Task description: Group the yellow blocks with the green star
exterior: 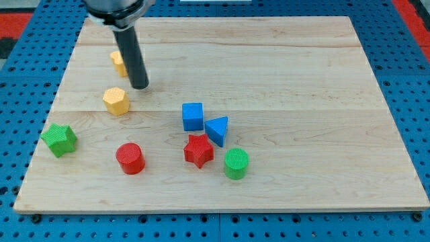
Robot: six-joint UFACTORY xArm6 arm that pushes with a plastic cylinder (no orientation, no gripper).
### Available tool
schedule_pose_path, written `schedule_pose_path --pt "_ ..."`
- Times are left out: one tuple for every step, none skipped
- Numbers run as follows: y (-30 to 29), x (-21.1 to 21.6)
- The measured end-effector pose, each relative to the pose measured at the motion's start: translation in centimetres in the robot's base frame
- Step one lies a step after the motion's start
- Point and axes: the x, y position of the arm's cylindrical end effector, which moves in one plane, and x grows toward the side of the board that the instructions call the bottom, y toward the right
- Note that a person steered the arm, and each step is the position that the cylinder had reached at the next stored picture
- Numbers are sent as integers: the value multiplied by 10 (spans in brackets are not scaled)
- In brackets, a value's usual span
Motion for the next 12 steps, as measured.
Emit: schedule_pose_path --pt "-24 38" --pt "-78 65" --pt "-61 39" --pt "-104 34" --pt "-86 58" --pt "-80 74" --pt "16 -5" --pt "64 -87" --pt "-13 -93" --pt "-59 -51" --pt "-61 9" --pt "-57 -13"
